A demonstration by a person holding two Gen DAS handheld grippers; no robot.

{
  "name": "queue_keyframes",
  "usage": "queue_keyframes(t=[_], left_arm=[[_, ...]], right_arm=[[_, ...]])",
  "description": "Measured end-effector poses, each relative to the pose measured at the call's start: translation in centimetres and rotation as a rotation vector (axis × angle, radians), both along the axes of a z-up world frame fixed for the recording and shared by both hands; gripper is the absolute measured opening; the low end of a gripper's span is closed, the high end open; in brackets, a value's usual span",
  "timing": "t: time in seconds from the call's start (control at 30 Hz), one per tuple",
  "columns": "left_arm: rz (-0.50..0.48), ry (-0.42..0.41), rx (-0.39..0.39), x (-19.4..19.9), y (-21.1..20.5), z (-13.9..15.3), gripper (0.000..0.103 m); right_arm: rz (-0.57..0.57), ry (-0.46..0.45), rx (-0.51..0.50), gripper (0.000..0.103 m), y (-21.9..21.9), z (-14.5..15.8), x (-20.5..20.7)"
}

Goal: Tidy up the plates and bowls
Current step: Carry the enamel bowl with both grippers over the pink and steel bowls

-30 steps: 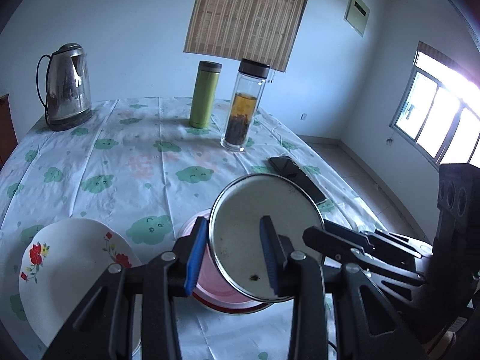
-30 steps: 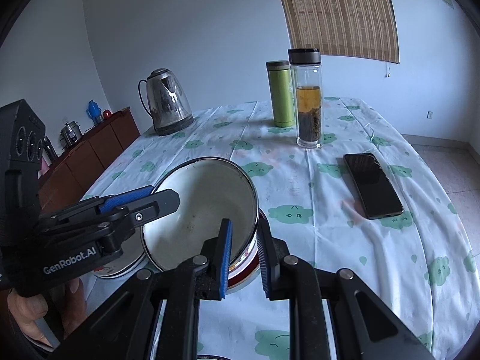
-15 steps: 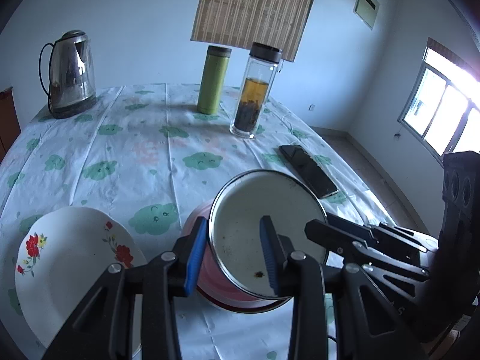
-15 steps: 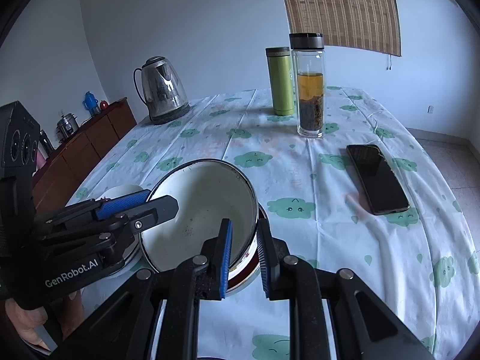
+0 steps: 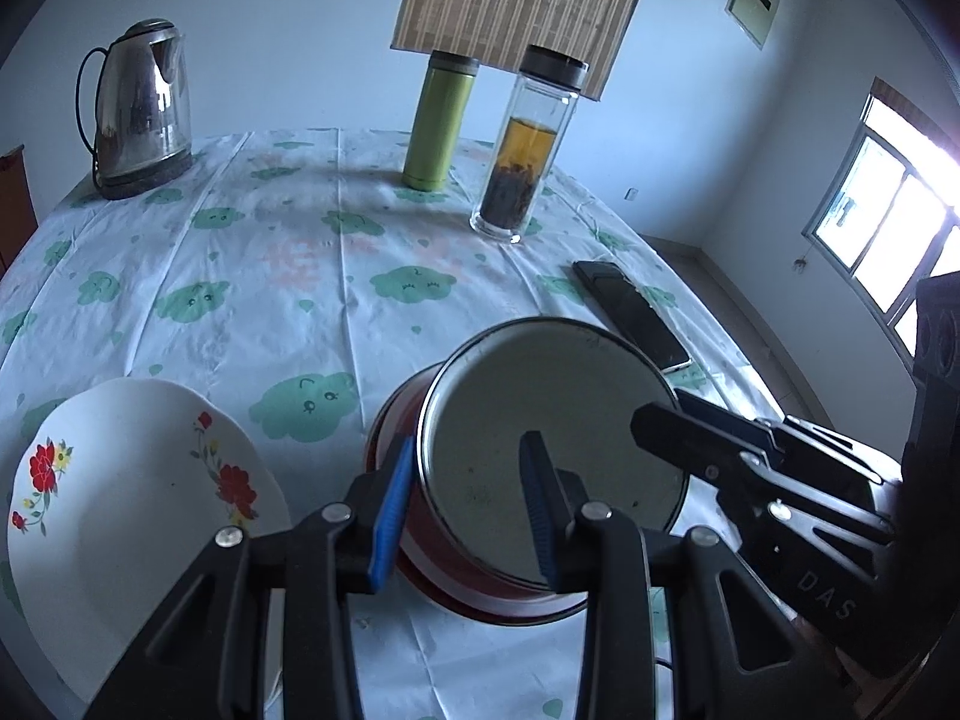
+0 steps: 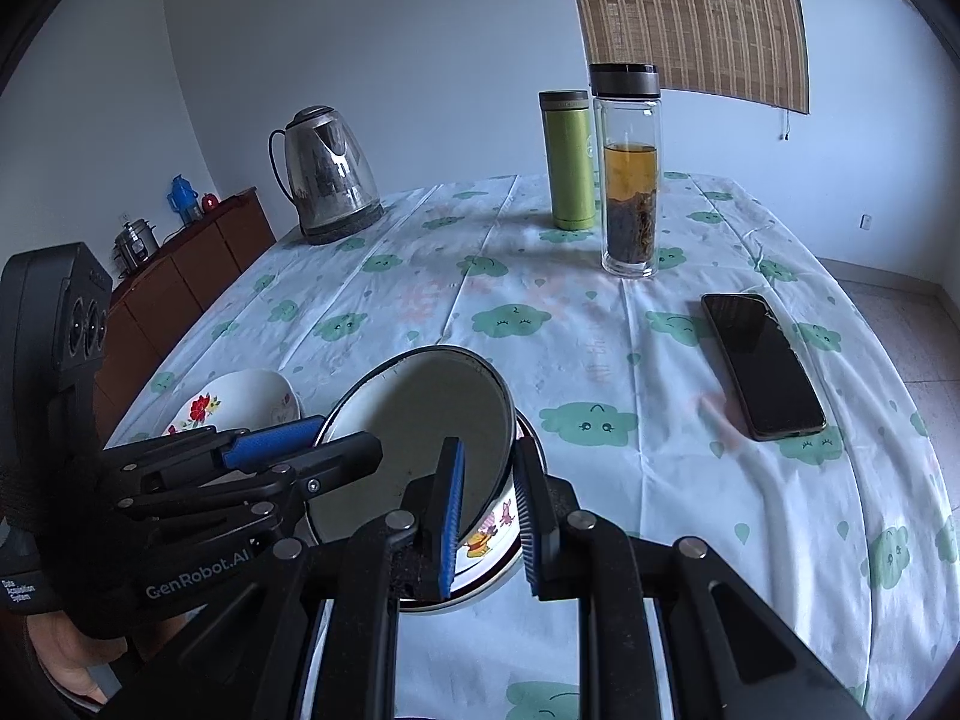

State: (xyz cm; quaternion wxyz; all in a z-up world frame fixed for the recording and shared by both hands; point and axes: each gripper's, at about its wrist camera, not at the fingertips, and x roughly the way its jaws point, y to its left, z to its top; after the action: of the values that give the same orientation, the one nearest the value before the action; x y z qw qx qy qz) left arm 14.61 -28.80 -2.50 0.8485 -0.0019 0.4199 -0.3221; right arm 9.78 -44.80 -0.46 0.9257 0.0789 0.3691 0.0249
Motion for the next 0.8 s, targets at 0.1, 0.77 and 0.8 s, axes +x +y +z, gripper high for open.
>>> queue_keyframes(t=[0.1,0.77,0.8], left_arm=[[0.004,-0.001,-0.002,0.11,0.09,0.05,0.033],[0.018,-0.02,0.006,0.22,0.74,0.52,0.027],[0.018,-0.02,0.008,0.13,0.73,0.52,0.027]], right_arm=[[-0.001,0.006,0.008,0.019,-0.2,-0.14,0.21],[0.016,0.044,0.021,0.019,-0.37,-0.46,0.89],[0.017,0.049,0.019,0.019,-0.36,-0.56,0.96]])
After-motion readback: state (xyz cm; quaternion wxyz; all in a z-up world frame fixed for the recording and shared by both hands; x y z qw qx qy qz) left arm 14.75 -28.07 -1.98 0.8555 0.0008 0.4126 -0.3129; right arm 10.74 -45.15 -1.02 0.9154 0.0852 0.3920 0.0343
